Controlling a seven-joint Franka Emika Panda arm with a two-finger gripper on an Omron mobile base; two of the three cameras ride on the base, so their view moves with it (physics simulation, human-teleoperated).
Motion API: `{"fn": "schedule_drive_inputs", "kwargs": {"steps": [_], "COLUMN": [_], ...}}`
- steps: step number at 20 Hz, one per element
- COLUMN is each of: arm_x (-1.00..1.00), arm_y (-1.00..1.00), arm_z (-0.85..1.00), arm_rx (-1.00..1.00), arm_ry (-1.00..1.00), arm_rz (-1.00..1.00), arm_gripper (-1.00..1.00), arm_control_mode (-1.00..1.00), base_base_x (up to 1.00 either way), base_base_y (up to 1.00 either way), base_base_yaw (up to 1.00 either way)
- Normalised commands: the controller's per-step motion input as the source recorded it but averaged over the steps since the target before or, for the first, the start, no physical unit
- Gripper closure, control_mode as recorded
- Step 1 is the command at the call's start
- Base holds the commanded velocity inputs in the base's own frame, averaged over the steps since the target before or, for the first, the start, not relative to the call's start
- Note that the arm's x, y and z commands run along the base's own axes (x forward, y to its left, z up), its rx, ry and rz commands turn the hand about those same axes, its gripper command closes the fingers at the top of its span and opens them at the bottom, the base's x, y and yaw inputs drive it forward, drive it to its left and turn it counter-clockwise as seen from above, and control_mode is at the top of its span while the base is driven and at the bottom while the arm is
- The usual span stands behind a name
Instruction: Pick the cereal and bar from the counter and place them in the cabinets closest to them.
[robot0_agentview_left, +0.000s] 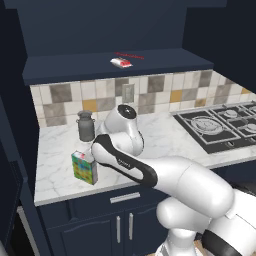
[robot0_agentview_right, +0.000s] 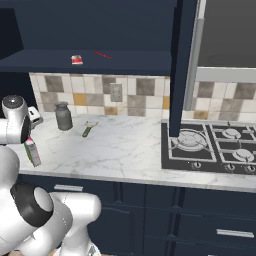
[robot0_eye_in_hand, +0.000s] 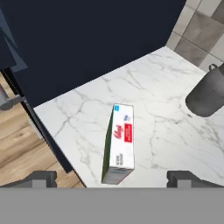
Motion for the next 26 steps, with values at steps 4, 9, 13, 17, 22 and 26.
{"fn": "schedule_drive_inputs", "kwargs": {"steps": [4, 9, 13, 17, 22, 26], "arm_x": [0.0, 0.0, 0.01, 0.08, 0.1, 0.11], "arm_y": [0.0, 0.03, 0.06, 0.08, 0.1, 0.07], "arm_z": [-0.1, -0.23, -0.25, -0.25, -0.28, -0.27], "arm_rx": [0.0, 0.0, 0.0, 0.0, 0.0, 0.0], "arm_ry": [0.02, 0.07, 0.06, 0.06, 0.08, 0.07], "arm_rz": [0.0, 0.0, 0.0, -0.01, -0.01, -0.01], "arm_gripper": [-1.0, -1.0, -1.0, -1.0, -1.0, -1.0], "arm_control_mode": [-1.0, -1.0, -1.0, -1.0, -1.0, -1.0], "base_base_x": [0.0, 0.0, 0.0, 0.0, 0.0, 0.0], "base_base_y": [0.0, 0.0, 0.0, 0.0, 0.0, 0.0], "base_base_yaw": [0.0, 0.0, 0.0, 0.0, 0.0, 0.0]}}
